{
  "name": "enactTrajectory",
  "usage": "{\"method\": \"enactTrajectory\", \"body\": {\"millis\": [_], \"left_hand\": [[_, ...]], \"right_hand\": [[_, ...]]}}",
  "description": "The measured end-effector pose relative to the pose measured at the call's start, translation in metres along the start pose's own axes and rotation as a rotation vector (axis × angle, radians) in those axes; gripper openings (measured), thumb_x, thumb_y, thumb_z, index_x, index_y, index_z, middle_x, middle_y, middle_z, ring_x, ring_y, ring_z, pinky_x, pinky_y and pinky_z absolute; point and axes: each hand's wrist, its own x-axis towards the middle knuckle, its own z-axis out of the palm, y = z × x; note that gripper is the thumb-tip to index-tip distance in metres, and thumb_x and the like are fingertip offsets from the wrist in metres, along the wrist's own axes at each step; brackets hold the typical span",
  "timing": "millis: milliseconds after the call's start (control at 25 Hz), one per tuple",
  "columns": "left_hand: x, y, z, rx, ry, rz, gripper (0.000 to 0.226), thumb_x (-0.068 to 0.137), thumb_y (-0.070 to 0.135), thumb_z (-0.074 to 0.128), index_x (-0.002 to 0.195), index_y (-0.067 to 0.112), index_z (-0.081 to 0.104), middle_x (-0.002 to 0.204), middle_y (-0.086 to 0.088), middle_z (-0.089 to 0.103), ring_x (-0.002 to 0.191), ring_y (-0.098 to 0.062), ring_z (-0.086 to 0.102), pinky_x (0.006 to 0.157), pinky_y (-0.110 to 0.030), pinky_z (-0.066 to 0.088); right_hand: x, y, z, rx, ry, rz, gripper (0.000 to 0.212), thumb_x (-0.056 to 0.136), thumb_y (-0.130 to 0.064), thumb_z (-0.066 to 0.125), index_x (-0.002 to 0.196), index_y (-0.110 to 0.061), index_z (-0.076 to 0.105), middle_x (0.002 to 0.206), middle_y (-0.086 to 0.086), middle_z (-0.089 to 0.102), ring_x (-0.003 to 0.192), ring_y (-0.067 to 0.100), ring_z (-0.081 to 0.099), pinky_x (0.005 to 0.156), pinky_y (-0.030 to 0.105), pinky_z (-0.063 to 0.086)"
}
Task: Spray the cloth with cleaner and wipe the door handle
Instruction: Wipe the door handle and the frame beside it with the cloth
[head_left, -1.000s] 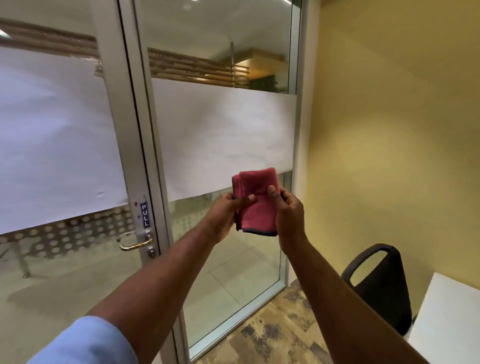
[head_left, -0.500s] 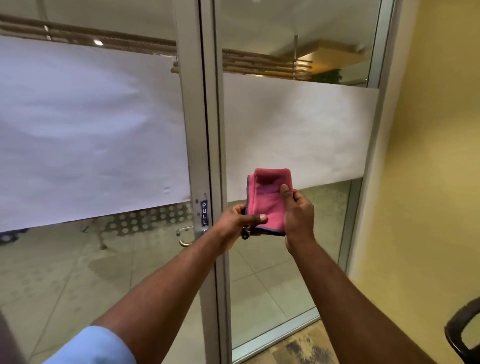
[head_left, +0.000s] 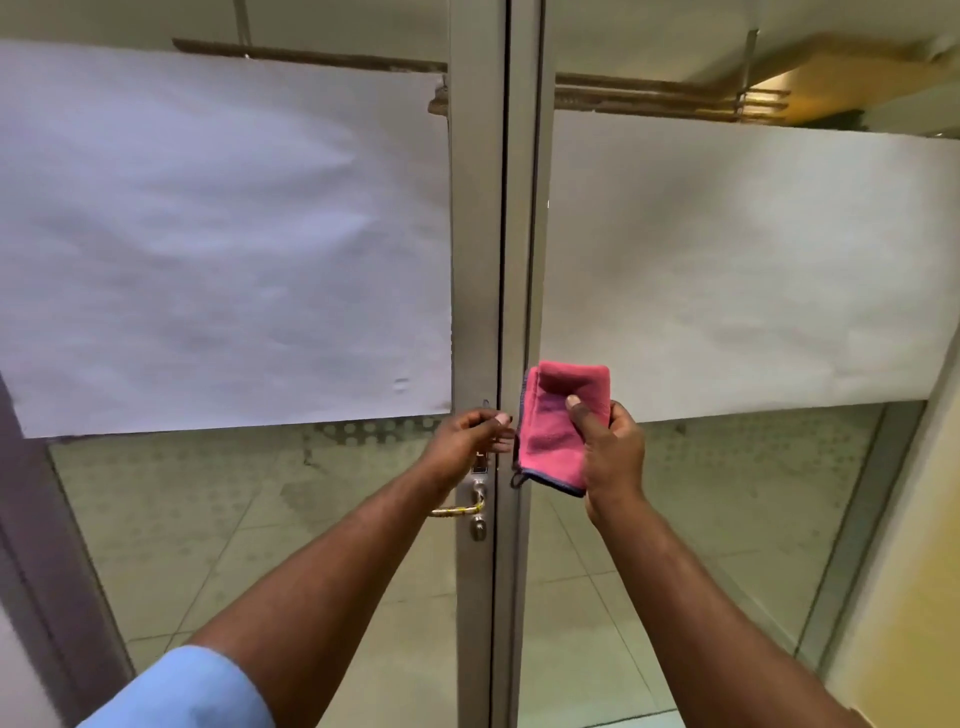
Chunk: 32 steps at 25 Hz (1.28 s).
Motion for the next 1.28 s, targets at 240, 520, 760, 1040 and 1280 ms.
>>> {"method": "enactTrajectory", "body": {"millis": [240, 520, 760, 1040, 1280], "left_hand": [[0.063, -0.026, -0.029, 0.776, 0.386, 0.179, 0.05, 0.104, 0.04, 0.055, 0.153, 0.037, 0.045, 0.164, 0.007, 0.041, 0.15, -0.017, 0.038, 0.116, -0.038, 0.037], [0.119, -0.06, -0.065, 1.398, 0.281, 0.388, 0.076, 0.105, 0.053, 0.03, 0.166, 0.024, -0.004, 0.172, 0.003, -0.017, 0.157, -0.014, -0.023, 0.13, -0.038, -0.006], [0.179, -0.071, -0.088, 1.582, 0.298, 0.671, 0.075, 0.108, 0.052, 0.028, 0.166, 0.013, 0.001, 0.175, -0.012, -0.008, 0.161, -0.026, -0.009, 0.13, -0.048, -0.001], [0.24, -0.078, -0.097, 1.594, 0.253, 0.876, 0.07, 0.109, 0.04, 0.03, 0.166, 0.013, 0.0, 0.174, -0.013, -0.008, 0.161, -0.029, -0.005, 0.129, -0.049, -0.004], [0.255, -0.087, -0.105, 1.565, 0.28, 0.946, 0.066, 0.11, 0.039, 0.024, 0.166, 0.011, 0.004, 0.175, -0.011, -0.006, 0.161, -0.027, -0.007, 0.129, -0.046, -0.008]], "right_hand": [[0.057, 0.054, 0.008, -0.06, -0.054, 0.059, 0.014, 0.091, -0.024, 0.075, 0.098, -0.016, 0.067, 0.093, 0.008, 0.073, 0.083, 0.027, 0.07, 0.071, 0.041, 0.056], [0.094, 0.113, 0.026, -0.246, -0.038, 0.011, 0.017, 0.088, -0.019, 0.078, 0.098, -0.021, 0.065, 0.088, -0.003, 0.069, 0.074, 0.011, 0.065, 0.057, 0.016, 0.044], [0.105, 0.14, 0.045, -0.35, 0.047, -0.041, 0.03, 0.085, -0.026, 0.081, 0.109, -0.021, 0.064, 0.098, -0.008, 0.069, 0.086, 0.006, 0.066, 0.063, 0.011, 0.046], [0.109, 0.162, 0.062, -0.425, 0.169, -0.231, 0.041, 0.079, -0.034, 0.083, 0.113, -0.03, 0.06, 0.099, -0.016, 0.066, 0.088, -0.006, 0.064, 0.067, 0.003, 0.046], [0.128, 0.18, 0.089, -0.579, 0.2, -0.343, 0.039, 0.082, -0.029, 0.08, 0.109, -0.032, 0.053, 0.092, -0.007, 0.059, 0.074, 0.006, 0.055, 0.06, 0.009, 0.042]]}}
